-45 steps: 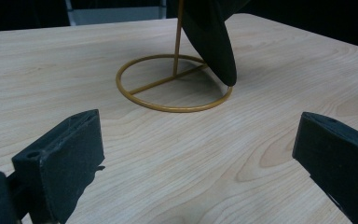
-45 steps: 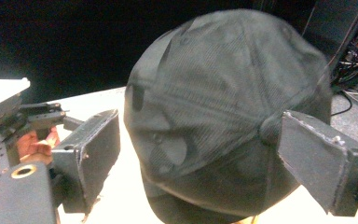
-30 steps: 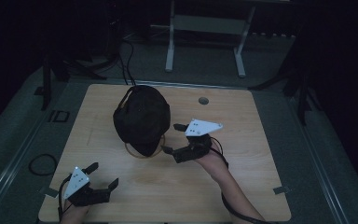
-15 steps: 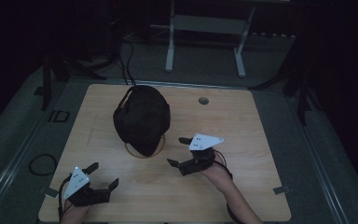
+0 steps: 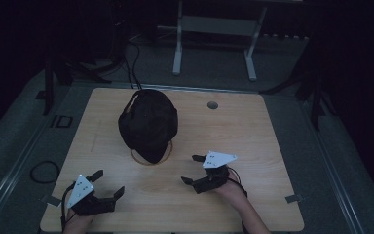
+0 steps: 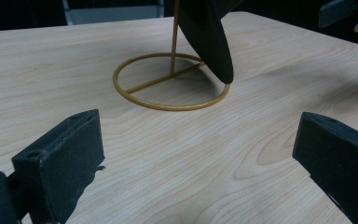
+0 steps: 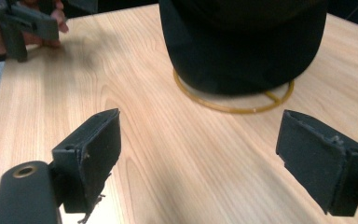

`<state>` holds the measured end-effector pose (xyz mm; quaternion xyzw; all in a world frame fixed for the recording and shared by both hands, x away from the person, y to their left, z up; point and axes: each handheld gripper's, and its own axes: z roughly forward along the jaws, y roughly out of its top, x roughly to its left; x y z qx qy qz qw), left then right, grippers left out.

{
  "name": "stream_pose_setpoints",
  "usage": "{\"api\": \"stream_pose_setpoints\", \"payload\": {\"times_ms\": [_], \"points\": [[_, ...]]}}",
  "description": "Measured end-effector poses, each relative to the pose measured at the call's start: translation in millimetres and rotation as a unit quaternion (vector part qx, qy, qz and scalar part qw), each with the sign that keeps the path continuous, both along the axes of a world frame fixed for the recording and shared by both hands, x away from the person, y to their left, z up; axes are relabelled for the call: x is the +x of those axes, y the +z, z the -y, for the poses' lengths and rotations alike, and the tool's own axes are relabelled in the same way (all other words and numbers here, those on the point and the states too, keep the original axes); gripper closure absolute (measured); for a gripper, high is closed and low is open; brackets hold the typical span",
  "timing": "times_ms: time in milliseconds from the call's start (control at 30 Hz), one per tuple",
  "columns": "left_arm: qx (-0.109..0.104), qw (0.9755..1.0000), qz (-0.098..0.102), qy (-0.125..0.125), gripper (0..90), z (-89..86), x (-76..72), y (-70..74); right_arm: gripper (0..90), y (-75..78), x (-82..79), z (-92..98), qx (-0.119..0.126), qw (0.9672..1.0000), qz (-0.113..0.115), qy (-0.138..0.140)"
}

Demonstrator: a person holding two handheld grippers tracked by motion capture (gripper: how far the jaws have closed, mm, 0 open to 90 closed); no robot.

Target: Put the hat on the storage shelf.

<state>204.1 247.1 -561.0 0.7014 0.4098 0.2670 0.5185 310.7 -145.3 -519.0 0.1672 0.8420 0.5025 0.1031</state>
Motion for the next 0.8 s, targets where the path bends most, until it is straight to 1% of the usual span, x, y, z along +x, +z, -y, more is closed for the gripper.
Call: {"api": "stream_pose_setpoints", "payload": {"times_ms": [233,333,400,500,567,667,800], "points": [[-0.003,1.0000,-0.001,-0.001,2.3,-0.2,0.1,-0.2,14.1,-9.4,-1.2,13.7,-0.007,0.9999,-0.002,-0.008],[0.002,1.0000,-0.004,-0.002,2.3,0.0,0.5,-0.1,14.2,-13.7,-2.2,18.7,-0.009,0.9999,-0.006,-0.010],[0.002,1.0000,-0.004,0.000,2.3,-0.3,0.6,-0.1,14.2,-16.1,-3.0,22.8,-0.003,0.9999,-0.008,-0.008],[-0.001,1.0000,-0.005,0.001,2.3,-0.5,0.7,-0.6,14.2,-18.3,-4.4,27.7,-0.004,0.9999,-0.008,-0.011],[0.001,1.0000,-0.006,0.001,2.3,-0.5,0.9,-0.9,14.2,-20.1,-4.6,30.9,-0.003,0.9999,-0.010,-0.013],[0.000,1.0000,-0.006,0.000,2.3,-0.6,0.8,-1.0,14.2,-22.5,-5.4,35.8,-0.010,0.9998,-0.009,-0.017],[-0.003,1.0000,-0.007,0.001,2.3,-0.7,1.0,-1.1,14.2,-25.3,-6.5,42.8,-0.011,0.9996,-0.013,-0.021]]}}
